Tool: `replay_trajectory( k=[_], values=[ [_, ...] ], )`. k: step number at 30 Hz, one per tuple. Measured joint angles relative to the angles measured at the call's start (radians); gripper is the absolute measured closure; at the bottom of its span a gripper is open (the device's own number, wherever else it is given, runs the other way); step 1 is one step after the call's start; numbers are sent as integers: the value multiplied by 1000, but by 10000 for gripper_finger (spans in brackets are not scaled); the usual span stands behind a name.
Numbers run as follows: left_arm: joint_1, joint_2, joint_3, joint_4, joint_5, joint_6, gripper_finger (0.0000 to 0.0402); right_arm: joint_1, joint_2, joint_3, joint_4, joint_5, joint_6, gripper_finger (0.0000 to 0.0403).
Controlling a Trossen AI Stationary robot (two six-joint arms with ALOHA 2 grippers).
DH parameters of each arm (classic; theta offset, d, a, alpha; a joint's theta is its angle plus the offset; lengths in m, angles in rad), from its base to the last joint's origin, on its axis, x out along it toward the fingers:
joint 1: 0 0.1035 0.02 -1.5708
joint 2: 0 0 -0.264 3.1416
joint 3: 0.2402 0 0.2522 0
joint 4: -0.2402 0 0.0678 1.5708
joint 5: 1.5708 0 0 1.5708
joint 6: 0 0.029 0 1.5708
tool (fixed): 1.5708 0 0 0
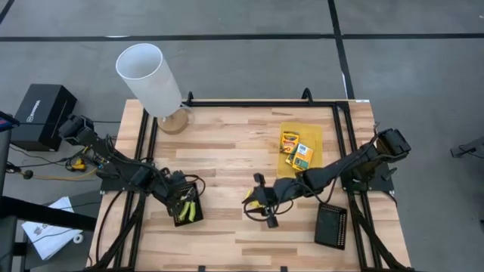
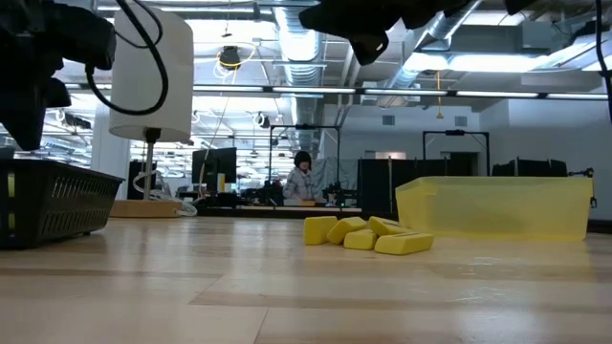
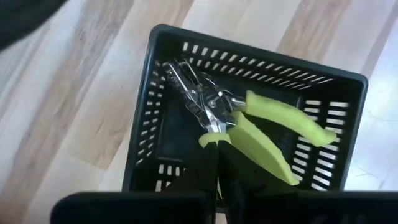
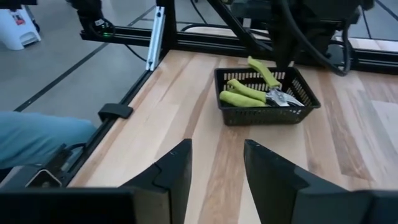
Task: Pick & Place School Supplies
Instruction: Put the eraser into the right black bin
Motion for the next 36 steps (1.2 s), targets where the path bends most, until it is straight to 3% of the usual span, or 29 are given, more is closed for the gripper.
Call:
replay_trajectory(
  k=[4,7,13,17,25,36],
  values=[
    [0,0,0,10,-8,12,398,1,0,0,-5,-1,0,263],
    [0,0,0,78,-77,90,398,6,0,0,-5,-3,-5,258],
    [13,0,0,440,-295,484,398,13,0,0,-26,-1,-8,245],
    [81,0,0,580,-368,709,398,9,0,0,-65,-1,23,239],
    [294,21,-38,625,-320,849,385,-34,0,0,-228,88,132,236],
    [435,157,-124,917,-108,944,266,-78,0,0,-321,118,77,235]
  ],
)
